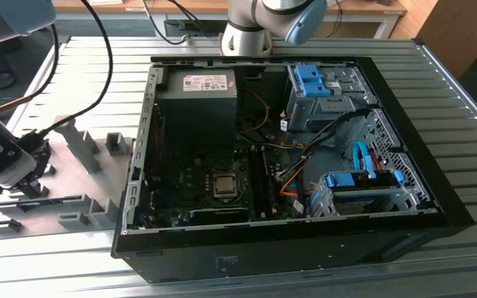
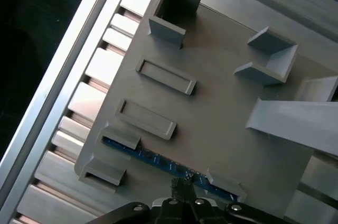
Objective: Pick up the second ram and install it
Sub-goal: 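Pick up the second ram and move it above second insertion slot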
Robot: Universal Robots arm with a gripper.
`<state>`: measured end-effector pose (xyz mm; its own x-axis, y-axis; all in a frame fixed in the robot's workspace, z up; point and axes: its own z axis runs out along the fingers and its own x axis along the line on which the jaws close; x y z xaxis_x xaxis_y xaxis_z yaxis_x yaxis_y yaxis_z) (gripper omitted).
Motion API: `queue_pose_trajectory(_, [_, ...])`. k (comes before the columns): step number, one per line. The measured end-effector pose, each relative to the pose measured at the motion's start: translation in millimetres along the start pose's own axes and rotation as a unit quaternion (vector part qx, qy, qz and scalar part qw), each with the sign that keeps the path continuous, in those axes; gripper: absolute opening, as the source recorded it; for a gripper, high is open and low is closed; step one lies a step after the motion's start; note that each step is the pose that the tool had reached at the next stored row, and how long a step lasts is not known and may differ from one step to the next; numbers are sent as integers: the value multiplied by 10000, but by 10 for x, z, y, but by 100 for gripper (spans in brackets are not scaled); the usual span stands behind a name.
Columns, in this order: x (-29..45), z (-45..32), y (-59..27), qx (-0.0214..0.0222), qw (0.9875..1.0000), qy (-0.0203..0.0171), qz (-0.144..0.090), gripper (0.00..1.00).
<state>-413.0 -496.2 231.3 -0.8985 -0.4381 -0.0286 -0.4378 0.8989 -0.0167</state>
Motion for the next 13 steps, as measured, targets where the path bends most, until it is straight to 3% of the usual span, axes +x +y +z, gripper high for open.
queue_pose_trajectory(7, [0, 1, 0, -11, 9993, -7, -378, 10])
queue_pose_trajectory(13, [0, 1, 0, -21, 9974, -12, -722, 10])
